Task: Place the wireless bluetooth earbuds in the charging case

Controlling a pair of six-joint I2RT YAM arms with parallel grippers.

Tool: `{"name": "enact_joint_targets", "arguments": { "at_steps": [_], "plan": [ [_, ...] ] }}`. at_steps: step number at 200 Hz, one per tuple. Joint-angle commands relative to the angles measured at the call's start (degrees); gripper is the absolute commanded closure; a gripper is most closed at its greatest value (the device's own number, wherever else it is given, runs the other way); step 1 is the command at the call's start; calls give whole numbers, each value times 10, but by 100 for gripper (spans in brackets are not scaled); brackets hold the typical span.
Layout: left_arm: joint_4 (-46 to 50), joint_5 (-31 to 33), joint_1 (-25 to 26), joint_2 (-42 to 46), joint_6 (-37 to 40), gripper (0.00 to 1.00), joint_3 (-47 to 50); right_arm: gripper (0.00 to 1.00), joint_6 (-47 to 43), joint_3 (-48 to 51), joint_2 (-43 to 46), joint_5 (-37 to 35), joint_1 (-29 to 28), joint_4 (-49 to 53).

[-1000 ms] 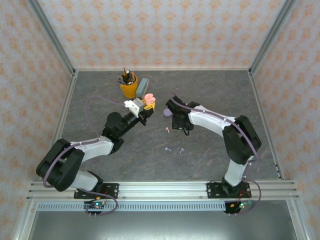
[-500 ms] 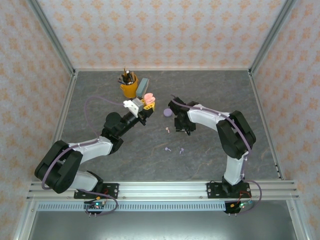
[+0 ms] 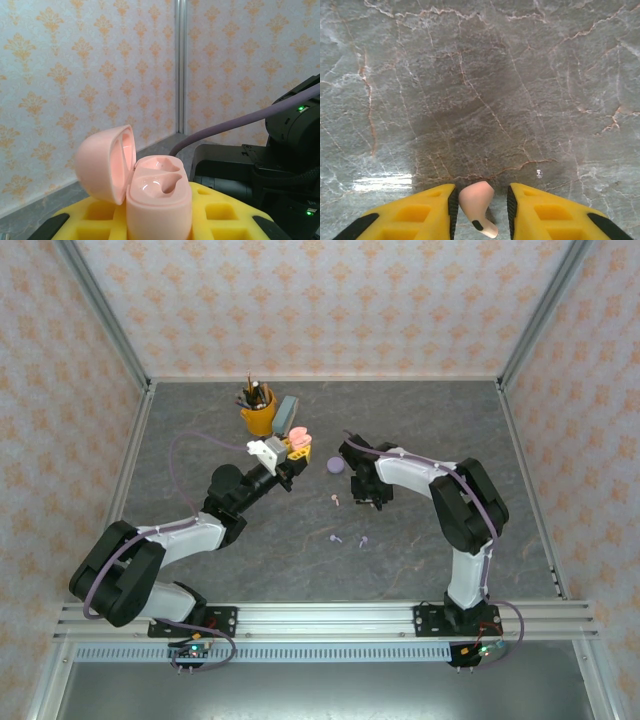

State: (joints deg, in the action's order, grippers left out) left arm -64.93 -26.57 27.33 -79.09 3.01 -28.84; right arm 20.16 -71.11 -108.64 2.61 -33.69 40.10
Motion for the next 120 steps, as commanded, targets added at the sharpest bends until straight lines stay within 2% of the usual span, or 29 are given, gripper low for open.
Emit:
{"name": "enact_joint_targets", "arguments": {
  "at_steps": [1, 120],
  "plan": [
    [-7, -6, -3, 8, -3, 100, -15, 68, -7, 2, -8, -3, 3, 8],
    [-4, -9, -3, 2, -7, 100, -18, 82, -2, 17, 10, 2, 4, -1]
  ]
}}
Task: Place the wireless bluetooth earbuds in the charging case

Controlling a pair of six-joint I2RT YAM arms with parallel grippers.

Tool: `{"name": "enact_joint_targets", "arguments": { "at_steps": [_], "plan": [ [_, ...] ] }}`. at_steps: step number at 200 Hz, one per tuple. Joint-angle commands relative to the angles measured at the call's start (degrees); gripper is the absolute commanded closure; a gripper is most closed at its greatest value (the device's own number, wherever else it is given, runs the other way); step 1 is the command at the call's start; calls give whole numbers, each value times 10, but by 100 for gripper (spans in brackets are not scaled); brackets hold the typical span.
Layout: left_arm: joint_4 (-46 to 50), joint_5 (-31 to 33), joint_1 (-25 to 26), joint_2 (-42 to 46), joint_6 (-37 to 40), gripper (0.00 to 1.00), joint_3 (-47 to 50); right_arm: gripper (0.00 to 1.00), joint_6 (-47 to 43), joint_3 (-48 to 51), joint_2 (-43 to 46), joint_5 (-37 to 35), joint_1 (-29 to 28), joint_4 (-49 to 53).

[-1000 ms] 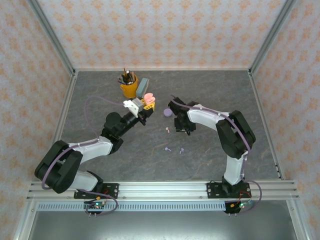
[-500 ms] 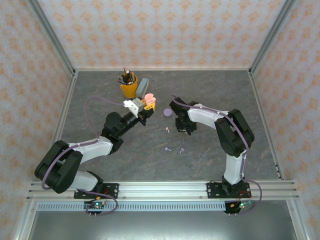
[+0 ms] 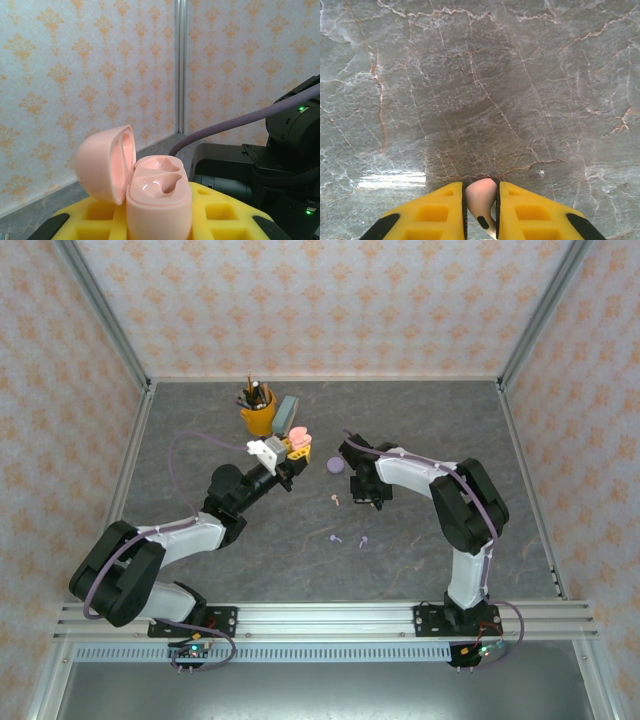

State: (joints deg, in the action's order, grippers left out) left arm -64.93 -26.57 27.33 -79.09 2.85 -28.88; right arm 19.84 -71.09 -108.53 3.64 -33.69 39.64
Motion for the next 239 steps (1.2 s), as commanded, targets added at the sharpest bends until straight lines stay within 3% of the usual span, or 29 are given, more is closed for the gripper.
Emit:
{"name": "enact_joint_targets", "arguments": {
  "at_steps": [1, 81, 100, 129, 173, 239],
  "plan": [
    [-4, -9, -3, 2, -6, 100, -18, 82, 1, 17, 10, -8, 4, 4],
    [9, -14, -3, 7, -5, 100, -23, 83, 6, 38, 34, 4, 9, -8],
    [12, -17, -3, 7, -5, 100, -23, 73, 4, 33, 27, 12, 9, 7],
    [21, -22, -3, 11, -3, 100, -26, 62, -3, -2, 15, 8, 9, 60],
    [31, -30, -3, 14, 2, 100, -28, 61, -20, -92, -38, 18, 12, 169],
    [20, -33, -3, 7, -4, 100, -28, 62, -28, -162, -73, 14, 19, 226]
  ]
}}
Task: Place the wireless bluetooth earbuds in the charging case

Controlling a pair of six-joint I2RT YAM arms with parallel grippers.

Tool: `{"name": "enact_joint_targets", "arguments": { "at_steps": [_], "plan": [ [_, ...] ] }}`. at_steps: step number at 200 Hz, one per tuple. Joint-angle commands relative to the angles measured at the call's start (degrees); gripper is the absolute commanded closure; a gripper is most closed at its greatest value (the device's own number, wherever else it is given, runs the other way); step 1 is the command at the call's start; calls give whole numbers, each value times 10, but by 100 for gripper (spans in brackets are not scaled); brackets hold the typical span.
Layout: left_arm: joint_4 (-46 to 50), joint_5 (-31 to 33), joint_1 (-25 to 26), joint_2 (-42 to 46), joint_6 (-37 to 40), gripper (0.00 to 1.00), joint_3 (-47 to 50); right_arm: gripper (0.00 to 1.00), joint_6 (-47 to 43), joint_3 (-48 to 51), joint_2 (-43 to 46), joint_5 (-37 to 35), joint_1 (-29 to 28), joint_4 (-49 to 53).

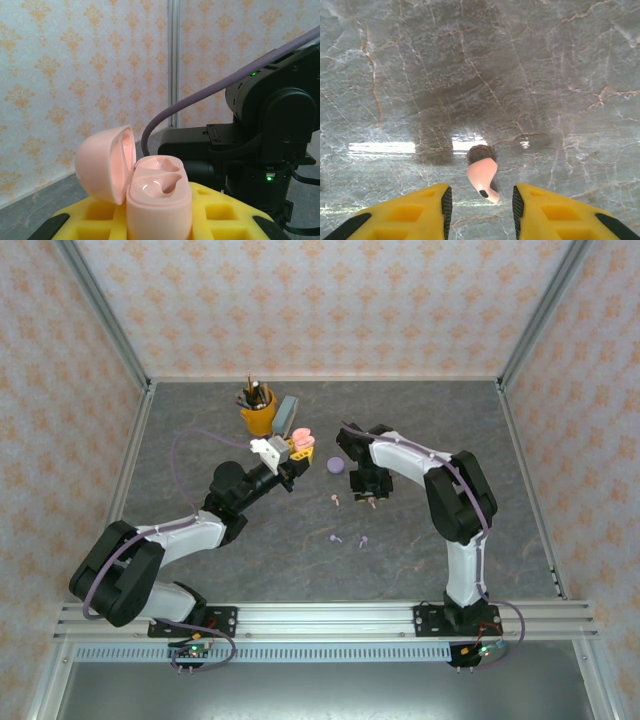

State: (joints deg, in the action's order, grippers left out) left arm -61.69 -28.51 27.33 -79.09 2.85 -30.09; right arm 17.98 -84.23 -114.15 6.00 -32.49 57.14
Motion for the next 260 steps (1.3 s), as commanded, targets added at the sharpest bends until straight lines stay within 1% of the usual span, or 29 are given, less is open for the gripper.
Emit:
{"name": "enact_joint_targets", "arguments": {
  "at_steps": [1, 28, 75, 114, 196, 260],
  "plan": [
    [-12, -14, -3, 8, -5, 100, -16, 62, -9, -31, -18, -10, 7, 52],
    [-15, -14, -3, 6, -5, 100, -16, 62, -10, -46, -36, -7, 7, 55],
    [-18, -13, -3, 6, -6, 100, -15, 63, -10, -44, -52, 1, 8, 44],
    [-18, -13, -3, 4, -6, 100, -16, 66, -11, -46, -62, 3, 9, 38],
    [-17, -13, -3, 2, -6, 100, -19, 70, -14, -12, -54, 19, 19, 12],
    [-16, -14, -3, -1, -9, 100, -21, 75, -16, 4, -49, 30, 30, -4]
  ]
}}
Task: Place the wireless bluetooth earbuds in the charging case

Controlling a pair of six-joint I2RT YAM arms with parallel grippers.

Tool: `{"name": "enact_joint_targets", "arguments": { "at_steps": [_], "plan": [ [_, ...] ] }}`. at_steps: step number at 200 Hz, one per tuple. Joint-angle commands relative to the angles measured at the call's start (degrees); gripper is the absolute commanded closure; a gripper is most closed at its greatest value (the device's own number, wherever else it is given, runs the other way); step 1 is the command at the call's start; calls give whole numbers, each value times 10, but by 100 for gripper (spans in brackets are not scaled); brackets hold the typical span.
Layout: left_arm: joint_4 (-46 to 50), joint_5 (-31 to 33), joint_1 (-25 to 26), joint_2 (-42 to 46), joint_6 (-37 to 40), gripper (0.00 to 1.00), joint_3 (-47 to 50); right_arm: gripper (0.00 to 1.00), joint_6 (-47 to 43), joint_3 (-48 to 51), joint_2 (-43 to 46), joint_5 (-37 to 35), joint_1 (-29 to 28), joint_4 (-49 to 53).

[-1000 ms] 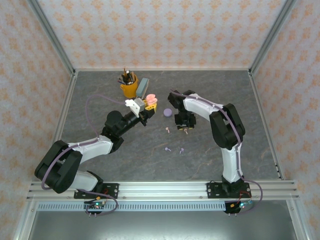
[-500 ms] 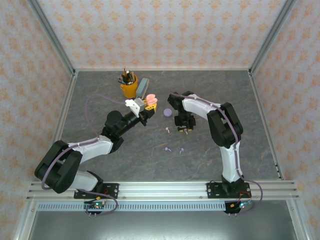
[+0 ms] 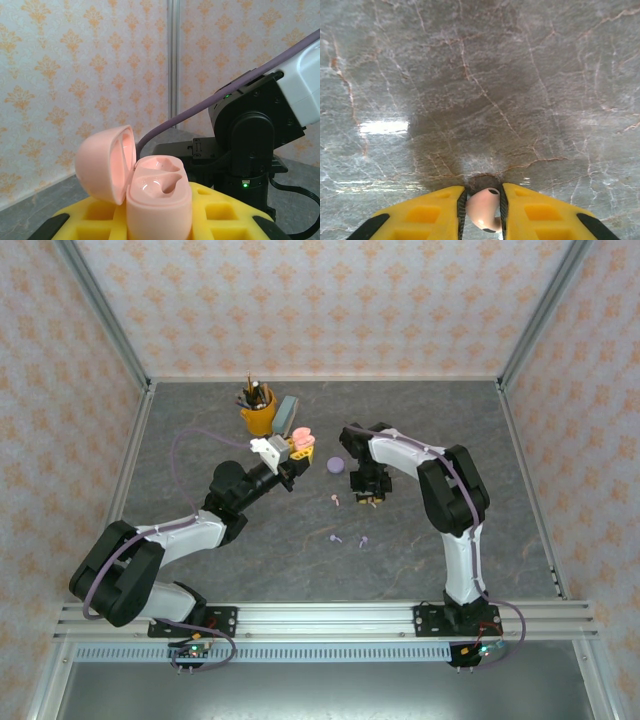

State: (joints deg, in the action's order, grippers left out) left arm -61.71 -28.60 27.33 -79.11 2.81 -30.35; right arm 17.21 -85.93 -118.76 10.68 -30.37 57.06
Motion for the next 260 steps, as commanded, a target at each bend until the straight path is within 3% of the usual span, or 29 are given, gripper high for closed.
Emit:
{"name": "enact_joint_targets", "arguments": {
  "at_steps": [1, 102, 260],
  "plan": [
    [-16, -13, -3, -1, -9, 100, -18, 75, -8, 21, -2, -17, 9, -3],
    [-12, -15, -2, 0, -10, 100, -22, 82, 0, 34, 27, -17, 9, -12],
    [8, -26, 1, 6, 0, 100, -27, 84, 66, 92, 218, 27, 9, -132]
  ]
}}
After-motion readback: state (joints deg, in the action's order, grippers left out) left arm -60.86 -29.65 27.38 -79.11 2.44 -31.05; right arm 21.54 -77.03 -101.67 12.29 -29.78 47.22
